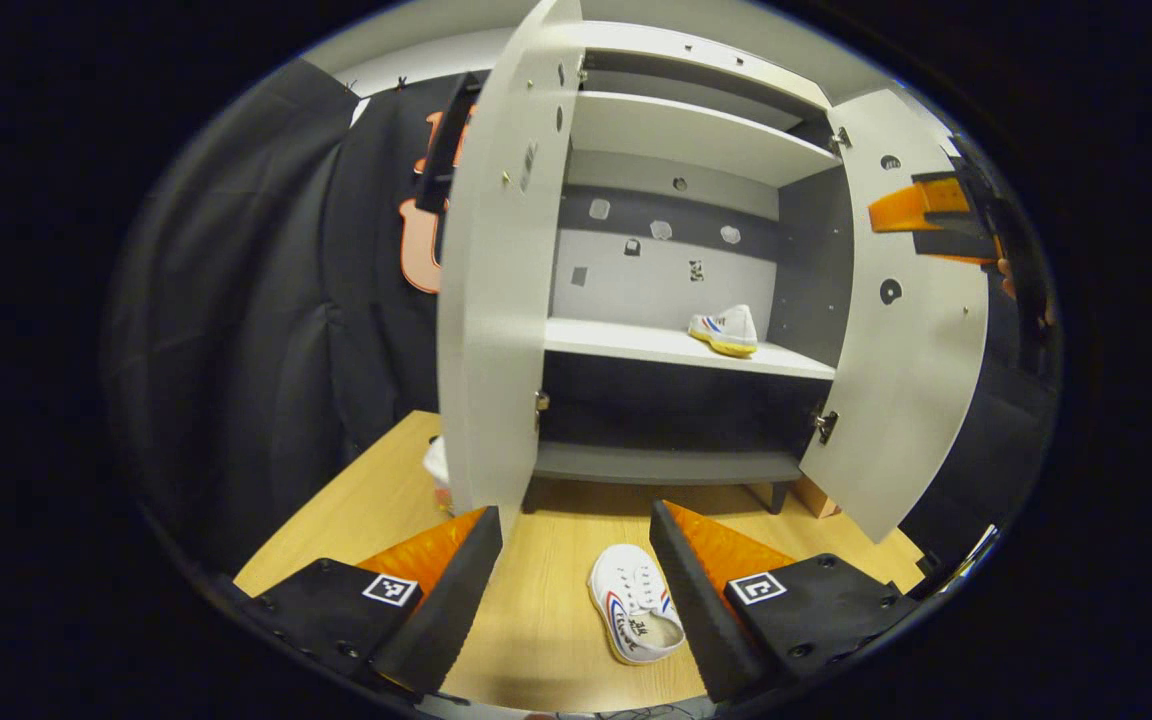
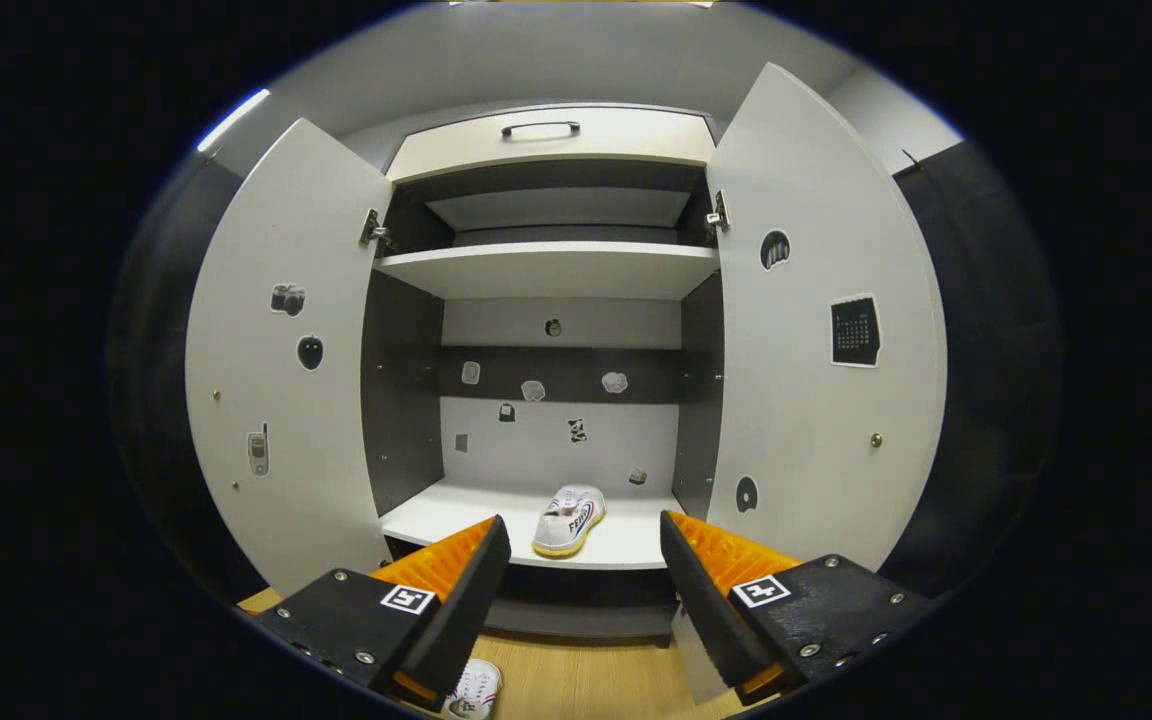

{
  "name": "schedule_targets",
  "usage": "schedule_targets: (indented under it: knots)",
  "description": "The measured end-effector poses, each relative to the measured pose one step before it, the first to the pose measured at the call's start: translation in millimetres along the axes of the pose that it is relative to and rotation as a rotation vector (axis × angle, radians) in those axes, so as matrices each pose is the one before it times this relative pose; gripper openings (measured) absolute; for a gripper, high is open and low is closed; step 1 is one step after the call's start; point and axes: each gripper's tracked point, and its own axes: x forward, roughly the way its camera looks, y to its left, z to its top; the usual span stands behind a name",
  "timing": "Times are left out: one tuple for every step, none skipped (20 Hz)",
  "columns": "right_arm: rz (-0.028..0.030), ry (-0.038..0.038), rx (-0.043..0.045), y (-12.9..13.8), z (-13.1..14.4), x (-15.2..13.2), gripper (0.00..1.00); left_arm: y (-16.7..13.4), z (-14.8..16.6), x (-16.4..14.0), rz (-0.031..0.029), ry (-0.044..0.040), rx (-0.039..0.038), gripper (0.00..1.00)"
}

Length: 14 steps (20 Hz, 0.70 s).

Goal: Grab one shoe with the right hand and put it into the shoe cabinet, grab the other shoe with the left hand and put it into the shoe cabinet; then close the right door with the right hand and the left door with the left hand.

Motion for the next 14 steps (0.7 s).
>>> schedule_targets:
  knots:
    - [0.01710, 0.00086, -0.00415, 2.19, -3.00, -5.69, 0.92, -3.72, -10.57, 7.97, -0.00044, 0.02334, -0.00479, 0.97]
    - [0.01882, -0.00104, -0.00055, 1.45, -1.88, -4.16, 0.92, -1.35, -8.66, 10.21, 0.00711, 0.01528, 0.00754, 0.97]
    - [0.01315, 0.00488, 0.00152, -0.75, -3.35, -3.36, 0.92, -1.62, -8.48, 10.80, 0.00913, 0.00772, 0.01523, 0.98]
    - [0.00806, 0.00775, -0.00172, -2.97, -3.94, -1.93, 0.92, -2.11, -13.54, 9.81, 0.00460, 0.02077, 0.01083, 0.97]
    - [0.00549, 0.00628, -0.00197, -2.52, -3.47, -2.22, 0.93, -2.39, -11.28, 9.66, 0.00021, 0.02326, 0.00072, 0.97]
    - [0.00154, 0.00413, 0.00260, -4.39, -2.52, -3.13, 0.93, -2.45, -11.48, 7.39, -0.00006, 0.02533, -0.00327, 0.97]
    - [-0.00091, -0.00136, 0.00458, -3.88, -1.27, -2.75, 0.93, -0.61, -10.57, 8.17, 0.00270, 0.02051, 0.00176, 0.97]
    - [-0.00333, 0.00020, 0.00571, -4.80, -1.48, -2.82, 0.93, -2.03, -13.44, 8.10, 0.00434, 0.02593, 0.01666, 0.97]
    - [-0.00229, 0.00169, 0.00722, -4.14, -1.89, -3.23, 0.93, -0.16, -9.88, 5.94, 0.00279, 0.02072, 0.01300, 0.98]
    - [-0.00086, -0.00055, 0.00641, -3.58, -0.74, -3.13, 0.93, -2.58, -13.52, 8.10, -0.00382, 0.03125, 0.00537, 0.97]
    - [-0.00252, -0.00098, 0.00356, -3.30, -0.11, -3.13, 0.93, -3.69, -10.41, 5.08, -0.00833, 0.02888, -0.00066, 0.98]
    - [-0.00136, -0.00230, 0.00196, -3.87, -0.22, -3.36, 0.93, -2.71, -15.19, 5.85, -0.00737, 0.03676, -0.00152, 0.98]
    - [-0.00083, -0.00312, 0.00241, -3.03, 0.22, -3.26, 0.93, -1.78, -12.68, 6.12, -0.00426, 0.03284, -0.00312, 0.99]
    - [0.00211, -0.00408, 0.00335, -2.01, 0.86, -3.25, 0.93, -2.48, -12.43, 4.80, -0.00657, 0.03578, -0.00720, 0.98]
